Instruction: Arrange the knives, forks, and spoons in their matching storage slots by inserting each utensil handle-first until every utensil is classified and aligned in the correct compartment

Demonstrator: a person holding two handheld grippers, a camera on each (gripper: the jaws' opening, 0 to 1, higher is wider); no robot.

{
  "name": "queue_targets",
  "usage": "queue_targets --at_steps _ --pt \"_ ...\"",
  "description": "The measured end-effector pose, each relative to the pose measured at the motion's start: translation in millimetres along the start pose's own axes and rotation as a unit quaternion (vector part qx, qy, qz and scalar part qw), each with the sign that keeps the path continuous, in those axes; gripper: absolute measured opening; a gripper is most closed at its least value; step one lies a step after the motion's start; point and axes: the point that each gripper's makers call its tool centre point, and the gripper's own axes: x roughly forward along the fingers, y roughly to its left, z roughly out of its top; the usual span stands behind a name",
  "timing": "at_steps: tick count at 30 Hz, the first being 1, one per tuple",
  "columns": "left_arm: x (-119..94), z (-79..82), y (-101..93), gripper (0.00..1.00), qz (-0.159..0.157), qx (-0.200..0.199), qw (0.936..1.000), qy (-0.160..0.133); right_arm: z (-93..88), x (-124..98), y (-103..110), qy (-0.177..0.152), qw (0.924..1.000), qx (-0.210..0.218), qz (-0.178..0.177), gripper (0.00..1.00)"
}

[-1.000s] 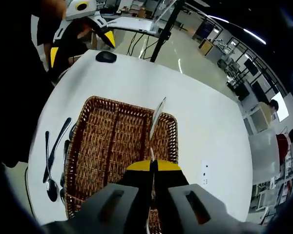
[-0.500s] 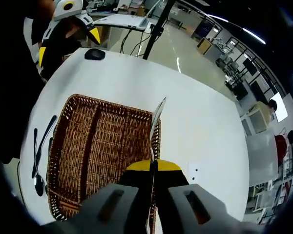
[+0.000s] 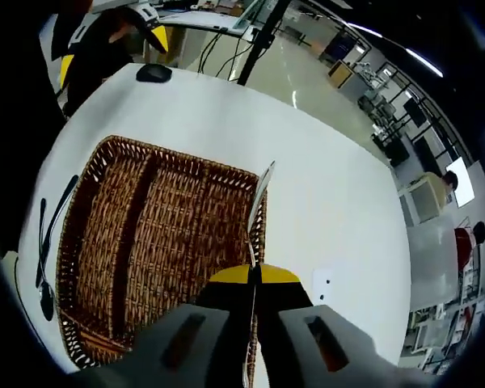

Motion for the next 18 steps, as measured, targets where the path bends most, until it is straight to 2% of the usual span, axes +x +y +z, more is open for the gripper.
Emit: queue_targets --at_steps 13,18 --pt "0 -8.4 7.2 0.99 -0.008 -0.019 0.9998 0.006 -17.7 36 8 0.009 0.9999 0.011 -0.004 0.00" --pt "2 -14.1 7.4 0.99 -0.011 -0.010 0.9997 0.021 -22.4 52 6 0.017 0.9997 0.016 -0.007 0.00"
